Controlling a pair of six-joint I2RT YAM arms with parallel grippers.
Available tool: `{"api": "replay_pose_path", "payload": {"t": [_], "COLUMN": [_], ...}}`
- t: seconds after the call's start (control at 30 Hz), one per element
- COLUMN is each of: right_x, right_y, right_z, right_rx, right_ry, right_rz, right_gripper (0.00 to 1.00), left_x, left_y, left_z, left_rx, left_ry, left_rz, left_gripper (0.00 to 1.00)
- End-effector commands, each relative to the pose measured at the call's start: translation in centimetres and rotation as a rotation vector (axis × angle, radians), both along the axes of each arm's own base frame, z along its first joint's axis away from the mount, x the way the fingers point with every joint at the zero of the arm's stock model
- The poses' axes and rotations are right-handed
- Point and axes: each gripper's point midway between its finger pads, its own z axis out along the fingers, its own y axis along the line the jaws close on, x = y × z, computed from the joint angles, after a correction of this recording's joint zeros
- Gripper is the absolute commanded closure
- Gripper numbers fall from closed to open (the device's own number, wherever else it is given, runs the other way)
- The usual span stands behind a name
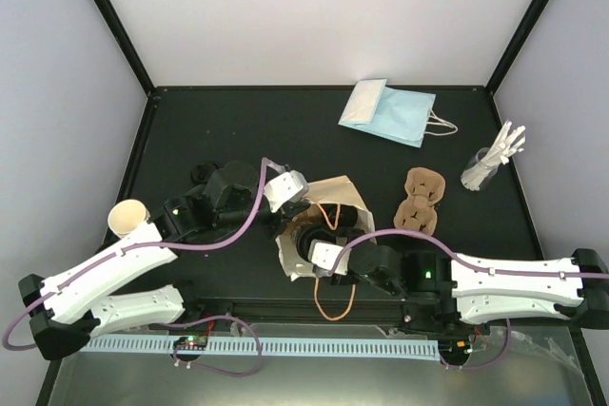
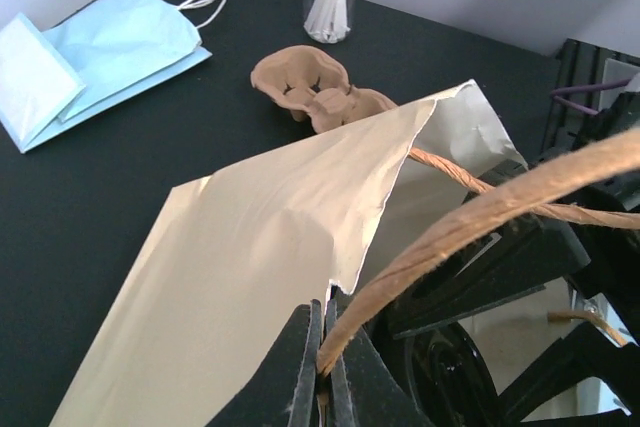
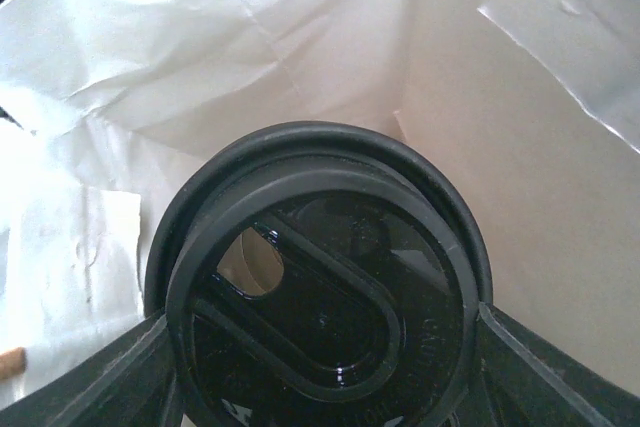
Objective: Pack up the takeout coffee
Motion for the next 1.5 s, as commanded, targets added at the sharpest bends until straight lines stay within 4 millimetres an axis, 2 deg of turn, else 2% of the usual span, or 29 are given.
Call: {"api": "replay_pose_path", "payload": {"t": [0.0, 0.23, 0.53, 0.7, 0.87, 1.27, 1.47], "right_x": [-1.3, -0.7, 1.8, 3.2, 4.0, 4.6, 4.7], "right_y": [0.9, 1.6, 2.4, 3.4, 4.1, 4.9, 4.8], "right_z": [-0.1, -1.8, -0.6, -1.0, -0.9, -3.8, -6.1], "right_rx": [-0.105, -0.237, -0.297, -0.326, -0.275, -0.324, -0.390], "right_ry": [-0.057, -0.129, -0.218, -0.272, -0.344, -0.363, -0.328], "right_rz": [0.145, 0.190, 0.162, 0.118, 0.101, 0.120, 0.124], "right_gripper": [0.41, 0.43, 0.43, 0.43, 0.43, 0.43, 0.44], "left_x": [-1.4, -2.1, -3.2, -3.3, -3.6, -4.0, -4.3], "left_y": [-0.1, -0.2, -0.4, -0.5, -0.4, -0.7, -0.8], "left_z": [-0.2, -0.4, -1.2, -1.2, -0.7, -0.4, 0.0], "left_rx": [-0.008, -0.016, -0.013, -0.019, -0.037, -0.059, -0.073], "left_ry": [0.009, 0.024, 0.054, 0.066, 0.061, 0.074, 0.084], "left_rz": [-0.065, -0.095, -0.138, -0.137, -0.141, -0.161, -0.172], "left_gripper": [0.98, 0.98, 0.98, 0.98, 0.98, 0.98, 0.98]}}
